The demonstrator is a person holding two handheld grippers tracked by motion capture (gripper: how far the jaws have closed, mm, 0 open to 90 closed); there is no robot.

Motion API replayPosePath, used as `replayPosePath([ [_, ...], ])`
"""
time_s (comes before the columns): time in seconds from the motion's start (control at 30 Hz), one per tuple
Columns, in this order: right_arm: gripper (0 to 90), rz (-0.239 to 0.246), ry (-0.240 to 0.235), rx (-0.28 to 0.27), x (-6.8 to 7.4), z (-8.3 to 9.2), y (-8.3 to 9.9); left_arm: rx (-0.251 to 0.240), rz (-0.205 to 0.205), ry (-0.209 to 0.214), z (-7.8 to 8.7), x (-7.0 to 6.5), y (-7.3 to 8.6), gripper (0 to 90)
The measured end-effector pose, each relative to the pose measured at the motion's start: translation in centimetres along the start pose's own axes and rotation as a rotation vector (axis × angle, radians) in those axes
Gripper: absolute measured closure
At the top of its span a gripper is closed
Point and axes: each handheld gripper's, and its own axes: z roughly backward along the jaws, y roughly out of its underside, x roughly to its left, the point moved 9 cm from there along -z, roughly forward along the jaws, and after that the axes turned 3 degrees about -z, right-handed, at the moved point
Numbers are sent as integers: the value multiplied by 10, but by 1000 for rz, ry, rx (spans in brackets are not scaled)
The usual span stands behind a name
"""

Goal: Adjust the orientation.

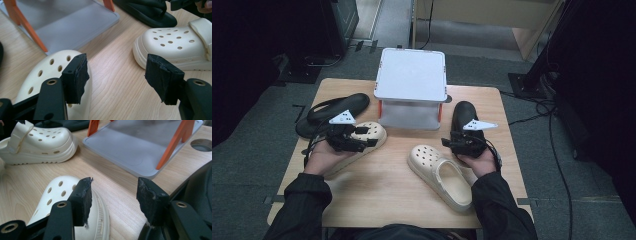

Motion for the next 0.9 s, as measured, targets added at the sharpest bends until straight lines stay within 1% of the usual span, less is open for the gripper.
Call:
replayPosePath([
  [0.03, 464, 6, 0, 5, 0, -1, 0, 3, 8, -6, 2, 2, 1, 355],
  [0.1, 459, 1, -8, 7, 2, -3, -2, 6, 44, -1, 7, 4, 3, 370],
  [0.13, 457, 5, -9, 1, 2, -4, -3, 3, 52, -5, 10, 6, 4, 372],
  [0.2, 456, 12, -15, -2, 3, -5, -5, -2, 47, -26, 16, 9, 6, 372],
  [0.3, 456, 22, -20, 12, 4, -9, -4, -9, 29, -56, 24, 15, 10, 370],
  [0.43, 457, 43, -30, 17, 6, -13, -5, -18, 38, -76, 34, 23, 15, 369],
  [0.5, 458, 44, -35, 17, 7, -14, -5, -22, 44, -82, 39, 26, 17, 371],
  [0.6, 458, 50, -36, 16, 8, -16, -5, -43, 65, -91, 46, 32, 20, 374],
  [0.67, 458, 49, -40, 18, 8, -16, -5, -45, 67, -94, 49, 34, 22, 377],
  [0.7, 459, 48, -44, 14, 8, -17, -6, -49, 68, -104, 52, 38, 24, 380],
  [0.8, 459, 52, -44, 18, 9, -18, -5, -55, 73, -98, 56, 43, 28, 379],
  [0.9, 459, 57, -41, 26, 9, -18, -4, -54, 87, -116, 61, 51, 33, 374],
])
